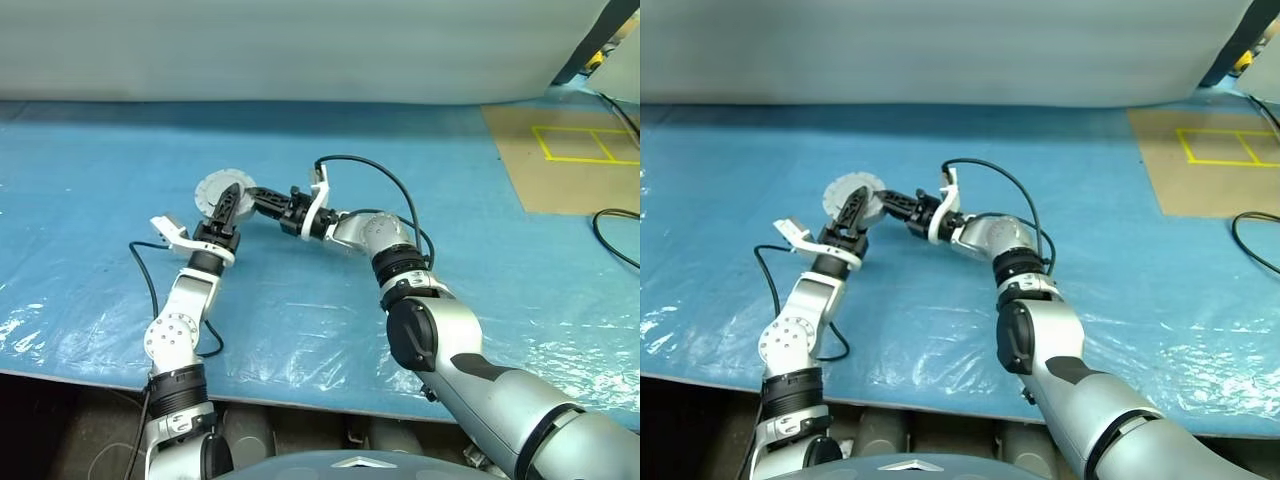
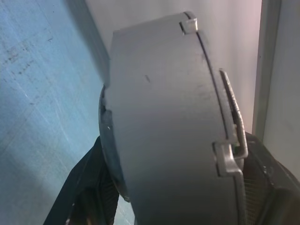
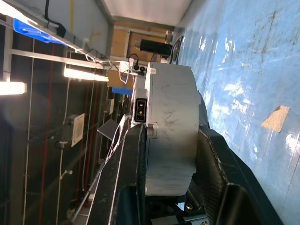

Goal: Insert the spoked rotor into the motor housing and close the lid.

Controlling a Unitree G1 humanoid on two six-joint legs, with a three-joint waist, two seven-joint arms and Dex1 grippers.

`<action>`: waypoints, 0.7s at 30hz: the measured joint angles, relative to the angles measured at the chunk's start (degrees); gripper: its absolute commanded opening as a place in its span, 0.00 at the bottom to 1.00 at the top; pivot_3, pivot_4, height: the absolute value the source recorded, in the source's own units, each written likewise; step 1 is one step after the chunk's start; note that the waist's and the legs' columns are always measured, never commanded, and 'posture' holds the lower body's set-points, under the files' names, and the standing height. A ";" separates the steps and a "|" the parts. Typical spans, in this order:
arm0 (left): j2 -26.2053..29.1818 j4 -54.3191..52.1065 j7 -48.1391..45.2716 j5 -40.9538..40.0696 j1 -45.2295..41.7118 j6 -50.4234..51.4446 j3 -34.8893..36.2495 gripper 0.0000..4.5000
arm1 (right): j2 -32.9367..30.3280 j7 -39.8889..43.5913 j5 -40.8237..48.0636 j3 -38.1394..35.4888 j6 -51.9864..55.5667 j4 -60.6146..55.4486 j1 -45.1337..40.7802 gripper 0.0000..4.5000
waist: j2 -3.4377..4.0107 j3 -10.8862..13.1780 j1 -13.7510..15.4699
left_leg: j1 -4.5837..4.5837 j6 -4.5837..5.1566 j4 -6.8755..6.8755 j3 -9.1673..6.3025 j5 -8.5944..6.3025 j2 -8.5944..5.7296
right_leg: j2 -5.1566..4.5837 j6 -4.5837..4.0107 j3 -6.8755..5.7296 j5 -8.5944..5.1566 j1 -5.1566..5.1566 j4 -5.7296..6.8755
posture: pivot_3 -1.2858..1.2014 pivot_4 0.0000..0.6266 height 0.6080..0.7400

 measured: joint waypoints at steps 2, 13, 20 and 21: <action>-0.01 1.06 1.19 0.29 -0.70 -1.31 0.60 0.61 | -0.03 -0.55 0.02 -0.08 -1.15 0.00 0.00 0.62 | 0.00 0.00 -0.09 | 0.06 0.00 0.01 0.00 0.00 0.00 | 0.00 0.00 0.03 0.00 0.00 0.07 | 0.52 0.24 1.00; -1.96 6.97 3.27 0.25 -3.63 -9.27 6.97 0.61 | -0.19 -1.55 -2.96 2.94 -7.80 -1.09 0.73 0.84 | -0.11 0.07 -0.03 | 0.05 0.00 0.07 -0.01 0.00 -0.02 | -0.01 -0.01 0.03 -0.01 0.00 0.15 | 0.52 0.24 1.00; 4.54 21.04 -0.84 3.51 -7.69 -17.20 12.32 0.61 | -0.28 0.06 -3.95 6.81 -7.39 -7.70 1.46 0.84 | -0.15 0.07 -0.09 | 0.10 0.01 0.06 -0.02 0.01 -0.02 | 0.02 0.00 0.06 0.00 -0.02 0.18 | 0.52 0.24 1.00; 5.58 23.70 -1.49 4.24 -8.33 -18.62 13.25 0.61 | -0.28 0.27 -3.95 7.31 -7.23 -8.54 1.49 0.84 | -0.16 0.06 -0.01 | 0.09 0.01 0.06 -0.03 0.01 -0.03 | 0.01 0.00 0.06 0.00 -0.02 0.18 | 0.52 0.24 1.00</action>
